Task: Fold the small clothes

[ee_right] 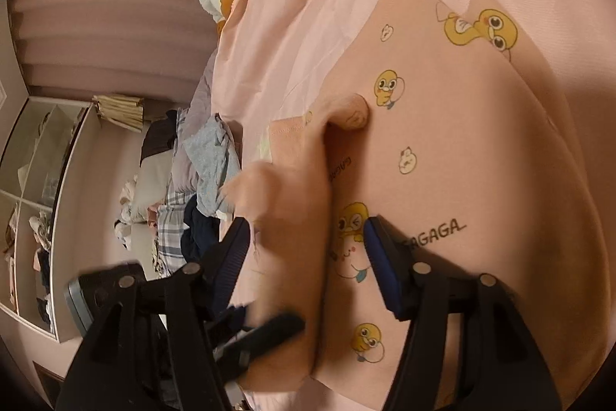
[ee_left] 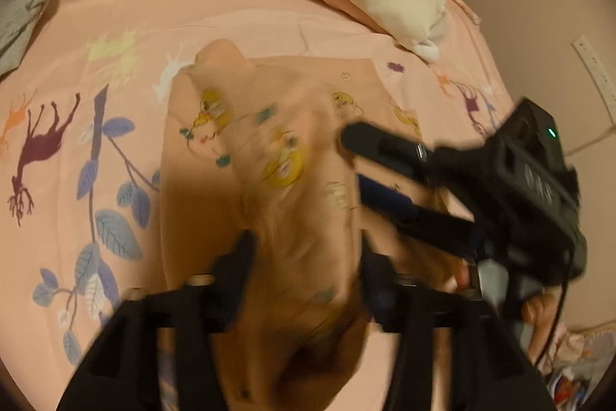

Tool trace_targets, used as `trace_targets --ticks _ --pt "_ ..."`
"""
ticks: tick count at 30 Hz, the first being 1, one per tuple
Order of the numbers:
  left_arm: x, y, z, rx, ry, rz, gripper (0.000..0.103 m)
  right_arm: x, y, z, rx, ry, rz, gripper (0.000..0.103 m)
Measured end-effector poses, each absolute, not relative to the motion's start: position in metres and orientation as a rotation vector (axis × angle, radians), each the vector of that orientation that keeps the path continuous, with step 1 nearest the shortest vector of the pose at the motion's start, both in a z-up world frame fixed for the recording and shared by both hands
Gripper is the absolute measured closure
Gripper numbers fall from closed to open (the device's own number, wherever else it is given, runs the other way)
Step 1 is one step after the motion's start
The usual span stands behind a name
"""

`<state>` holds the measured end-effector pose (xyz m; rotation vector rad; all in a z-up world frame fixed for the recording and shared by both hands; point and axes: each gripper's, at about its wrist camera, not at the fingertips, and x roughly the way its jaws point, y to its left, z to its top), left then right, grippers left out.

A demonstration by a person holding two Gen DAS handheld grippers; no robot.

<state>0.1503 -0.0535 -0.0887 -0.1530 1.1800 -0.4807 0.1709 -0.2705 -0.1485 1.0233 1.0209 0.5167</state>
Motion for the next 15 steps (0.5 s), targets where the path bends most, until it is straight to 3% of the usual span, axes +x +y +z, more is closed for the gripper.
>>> trace_targets --ticks 9,12,14,15 --pt "0.122 -0.019 -0.087 -0.223 1.139 -0.459 0.045 0.189 -0.245 -0.141 0.842 1.089 0.472 0.042" --pt "0.115 -0.001 -0.088 -0.253 1.138 -0.438 0.045 0.198 -0.235 -0.136 0.718 1.078 0.438 0.068" --pt "0.114 0.011 -0.09 -0.269 1.138 -0.409 0.045 0.206 -0.227 -0.133 0.597 1.076 0.408 0.093" --pt "0.113 0.017 -0.091 -0.283 1.141 -0.397 0.045 0.209 -0.223 -0.13 0.539 1.072 0.405 0.094"
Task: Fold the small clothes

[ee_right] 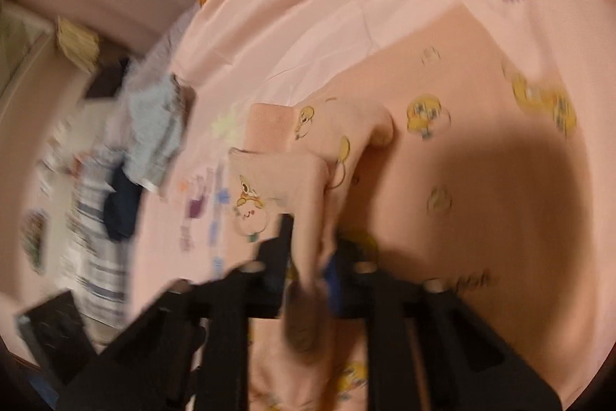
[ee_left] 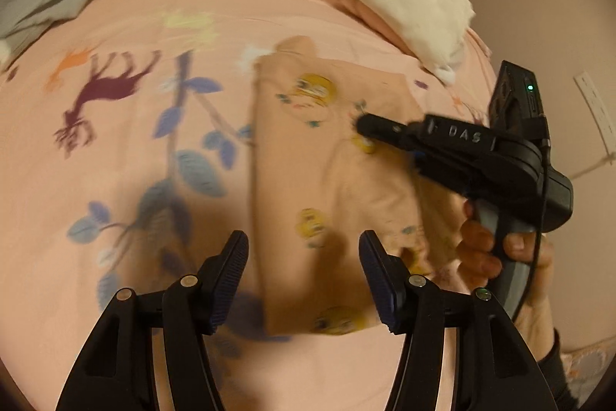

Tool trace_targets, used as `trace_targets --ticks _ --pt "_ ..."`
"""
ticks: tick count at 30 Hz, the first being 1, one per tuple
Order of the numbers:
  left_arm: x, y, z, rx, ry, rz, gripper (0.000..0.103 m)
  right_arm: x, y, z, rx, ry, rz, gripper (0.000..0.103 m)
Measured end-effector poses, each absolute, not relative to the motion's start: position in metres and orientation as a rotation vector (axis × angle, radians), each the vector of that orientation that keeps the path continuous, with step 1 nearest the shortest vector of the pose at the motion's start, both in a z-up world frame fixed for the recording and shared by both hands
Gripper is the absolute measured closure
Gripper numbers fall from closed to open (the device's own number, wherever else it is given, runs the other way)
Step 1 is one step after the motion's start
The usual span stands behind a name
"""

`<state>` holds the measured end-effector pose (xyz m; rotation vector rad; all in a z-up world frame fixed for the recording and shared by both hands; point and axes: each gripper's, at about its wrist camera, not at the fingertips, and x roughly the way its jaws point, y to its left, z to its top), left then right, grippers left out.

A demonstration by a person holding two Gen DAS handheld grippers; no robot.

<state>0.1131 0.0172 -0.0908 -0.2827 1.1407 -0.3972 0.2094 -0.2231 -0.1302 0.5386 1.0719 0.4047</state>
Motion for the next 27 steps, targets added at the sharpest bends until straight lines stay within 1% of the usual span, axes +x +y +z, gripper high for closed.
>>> trace_targets --ticks 2,6,9,12,15,19,22,23,25,27 --pt "0.113 0.027 -0.093 -0.304 1.147 -0.384 0.045 0.214 -0.222 -0.121 0.468 1.04 0.411 0.096" --pt "0.113 0.035 -0.094 -0.325 1.144 -0.373 0.045 0.218 -0.246 -0.077 0.398 0.903 0.41 0.096" --pt "0.113 0.034 -0.095 -0.338 1.142 -0.385 0.045 0.223 -0.274 -0.064 0.386 0.885 0.373 0.096" --pt "0.115 0.027 -0.097 -0.339 1.148 -0.406 0.045 0.227 -0.298 -0.071 0.373 0.912 0.326 0.096" --pt "0.118 0.01 -0.096 -0.324 1.154 -0.434 0.045 0.231 -0.317 -0.091 0.366 0.957 0.279 0.096" --pt "0.118 -0.02 -0.09 -0.264 1.134 -0.48 0.045 0.233 -0.325 -0.112 0.389 0.992 0.249 0.095" --pt "0.118 -0.043 -0.086 -0.229 1.112 -0.535 0.045 0.237 -0.335 -0.126 0.483 1.02 0.287 0.091" --pt "0.117 -0.051 -0.087 -0.213 1.105 -0.55 0.045 0.238 -0.337 -0.127 0.512 1.025 0.292 0.086" --pt "0.116 -0.064 -0.091 -0.184 1.106 -0.568 0.045 0.241 -0.34 -0.127 0.562 1.009 0.304 0.082" --pt "0.118 -0.073 -0.101 -0.159 1.131 -0.56 0.045 0.246 -0.34 -0.124 0.602 0.976 0.329 0.082"
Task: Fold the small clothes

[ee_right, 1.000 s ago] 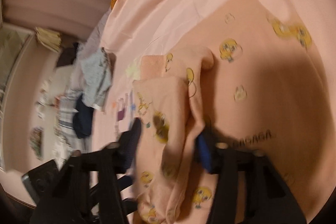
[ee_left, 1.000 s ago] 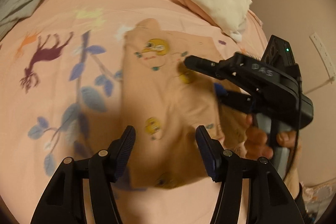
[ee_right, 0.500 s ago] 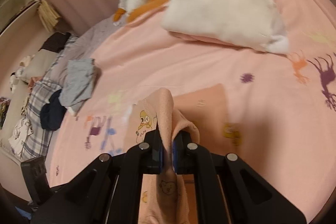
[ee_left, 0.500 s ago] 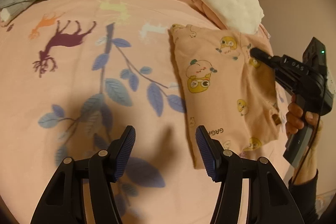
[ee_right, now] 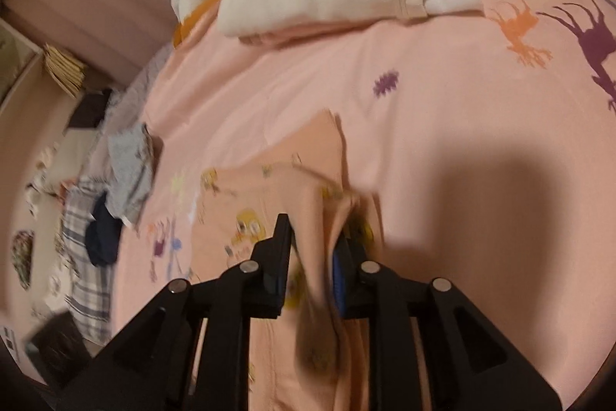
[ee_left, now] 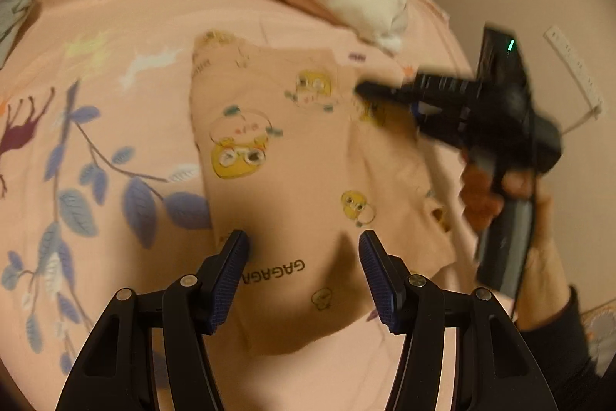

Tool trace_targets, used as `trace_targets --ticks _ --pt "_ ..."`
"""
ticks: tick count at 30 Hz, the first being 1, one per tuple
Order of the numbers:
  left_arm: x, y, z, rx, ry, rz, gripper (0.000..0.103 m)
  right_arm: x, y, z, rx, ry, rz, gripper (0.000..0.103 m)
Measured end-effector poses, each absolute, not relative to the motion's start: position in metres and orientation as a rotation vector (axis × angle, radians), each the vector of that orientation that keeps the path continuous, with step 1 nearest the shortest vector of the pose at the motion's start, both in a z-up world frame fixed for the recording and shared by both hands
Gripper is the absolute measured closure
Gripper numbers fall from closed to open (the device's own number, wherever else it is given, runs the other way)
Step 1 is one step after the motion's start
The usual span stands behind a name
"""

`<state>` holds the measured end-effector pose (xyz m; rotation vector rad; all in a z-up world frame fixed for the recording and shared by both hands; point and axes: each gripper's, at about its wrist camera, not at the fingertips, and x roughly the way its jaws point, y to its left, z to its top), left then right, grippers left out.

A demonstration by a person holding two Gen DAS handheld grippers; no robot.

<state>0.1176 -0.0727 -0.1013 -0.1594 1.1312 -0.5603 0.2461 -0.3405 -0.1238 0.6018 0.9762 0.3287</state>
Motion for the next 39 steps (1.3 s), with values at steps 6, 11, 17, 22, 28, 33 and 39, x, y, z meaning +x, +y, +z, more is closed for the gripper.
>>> trace_targets --ticks 6,11,17,22,28,33,39 --pt "0.12 -0.074 -0.108 -0.147 1.15 -0.56 0.045 0.257 -0.35 -0.085 0.708 0.782 0.391 0.068" --pt "0.122 -0.072 -0.107 -0.161 1.157 -0.558 0.045 0.249 -0.36 -0.06 0.636 0.745 0.314 0.064" --pt "0.117 -0.066 -0.105 -0.146 1.15 -0.557 0.045 0.196 -0.334 -0.057 0.39 0.805 0.382 0.082" --pt "0.116 -0.071 -0.106 -0.123 1.14 -0.543 0.045 0.143 -0.297 -0.06 0.195 0.833 0.503 0.09" --pt "0.11 -0.077 -0.105 -0.069 1.112 -0.517 0.045 0.113 -0.261 -0.086 -0.07 0.924 0.502 0.091" --pt "0.105 -0.078 -0.108 -0.044 1.099 -0.504 0.045 0.11 -0.275 -0.12 -0.159 0.997 0.389 0.098" --pt "0.097 -0.073 -0.11 -0.015 1.093 -0.476 0.045 0.106 -0.281 -0.12 -0.113 0.986 0.38 0.098"
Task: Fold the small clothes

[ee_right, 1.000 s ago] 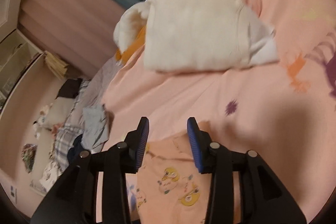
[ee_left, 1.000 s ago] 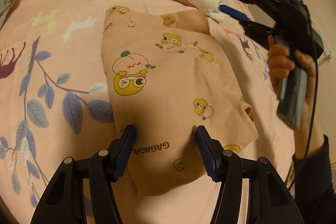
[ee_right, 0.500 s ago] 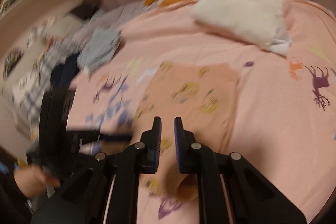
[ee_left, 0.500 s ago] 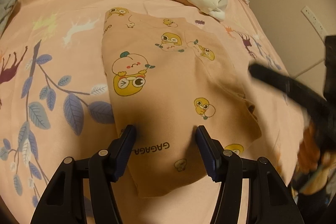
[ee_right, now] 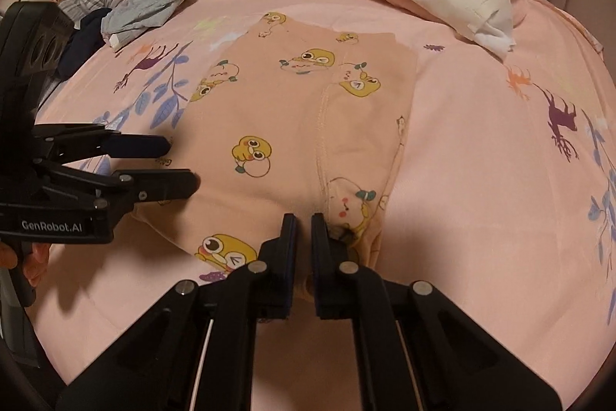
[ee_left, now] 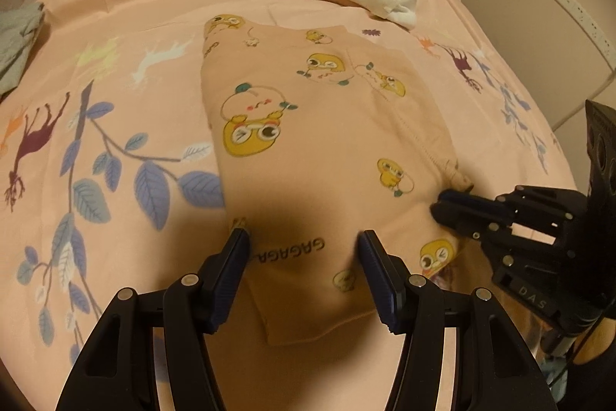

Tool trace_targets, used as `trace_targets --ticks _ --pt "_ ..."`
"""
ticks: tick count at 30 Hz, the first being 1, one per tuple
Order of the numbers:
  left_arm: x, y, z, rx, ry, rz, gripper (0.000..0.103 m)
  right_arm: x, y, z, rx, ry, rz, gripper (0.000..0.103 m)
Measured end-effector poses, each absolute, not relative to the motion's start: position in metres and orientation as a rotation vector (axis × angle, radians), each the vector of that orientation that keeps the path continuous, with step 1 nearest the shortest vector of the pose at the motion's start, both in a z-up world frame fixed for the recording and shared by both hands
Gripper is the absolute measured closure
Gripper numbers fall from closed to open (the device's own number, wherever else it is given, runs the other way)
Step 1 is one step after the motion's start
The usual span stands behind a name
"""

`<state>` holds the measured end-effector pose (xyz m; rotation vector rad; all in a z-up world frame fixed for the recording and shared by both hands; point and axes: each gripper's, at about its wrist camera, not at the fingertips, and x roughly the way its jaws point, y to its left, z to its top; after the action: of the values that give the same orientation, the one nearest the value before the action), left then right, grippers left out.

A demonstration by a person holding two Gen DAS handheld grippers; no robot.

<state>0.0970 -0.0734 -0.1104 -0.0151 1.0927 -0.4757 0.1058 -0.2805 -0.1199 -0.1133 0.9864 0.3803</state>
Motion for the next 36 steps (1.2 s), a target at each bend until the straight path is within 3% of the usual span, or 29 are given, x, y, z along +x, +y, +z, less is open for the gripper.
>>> trace_targets --ticks 4,19,36 --pt "0.094 -0.066 -0.117 -0.043 1.121 -0.468 0.045 0.1 -0.284 -0.113 -0.054 0.968 0.4 0.094" --pt "0.082 -0.064 -0.12 -0.052 1.122 -0.454 0.045 0.089 -0.295 -0.123 0.031 0.989 0.382 0.096" --pt "0.045 -0.055 -0.12 -0.062 1.142 -0.393 0.045 0.051 -0.305 -0.115 0.135 0.978 0.384 0.089"
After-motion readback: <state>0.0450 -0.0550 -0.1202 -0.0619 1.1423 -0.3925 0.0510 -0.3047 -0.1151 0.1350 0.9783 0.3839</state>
